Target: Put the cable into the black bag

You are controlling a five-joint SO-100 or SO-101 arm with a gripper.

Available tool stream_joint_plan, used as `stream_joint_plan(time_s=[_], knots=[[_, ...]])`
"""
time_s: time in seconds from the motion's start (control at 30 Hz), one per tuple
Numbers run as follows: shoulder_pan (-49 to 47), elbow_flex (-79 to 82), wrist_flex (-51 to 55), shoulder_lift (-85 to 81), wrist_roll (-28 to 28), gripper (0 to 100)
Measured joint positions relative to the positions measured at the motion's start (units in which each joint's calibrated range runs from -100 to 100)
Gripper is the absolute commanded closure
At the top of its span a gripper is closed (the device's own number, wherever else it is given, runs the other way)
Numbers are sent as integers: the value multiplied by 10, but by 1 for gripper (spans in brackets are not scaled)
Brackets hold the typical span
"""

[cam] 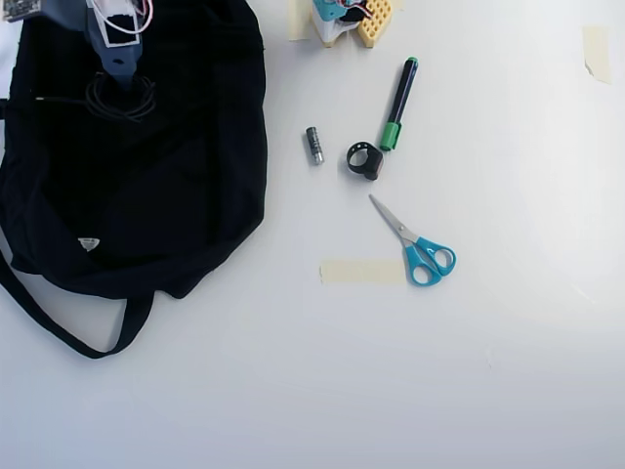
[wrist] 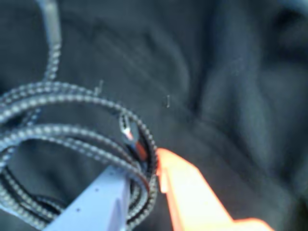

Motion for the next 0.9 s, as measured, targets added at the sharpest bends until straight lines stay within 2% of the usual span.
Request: stream_joint_plan(time_s=[0.1, 0.23, 0.4, 0.47, 0.57, 0.63, 0.73, 0.83, 0.9], knots=[[10, -1, -49, 33, 0, 97], [21, -1, -49, 33, 3, 81], [19, -2, -33, 32, 2, 68], [4, -2, -23, 32, 2, 67], [-51, -2, -13, -5, 1, 68], [-140, -2, 0, -40, 1, 68], [-288, -2, 8, -67, -35, 68], [-385, -2, 15, -76, -55, 99], [-433, -2, 64, -90, -81, 98]])
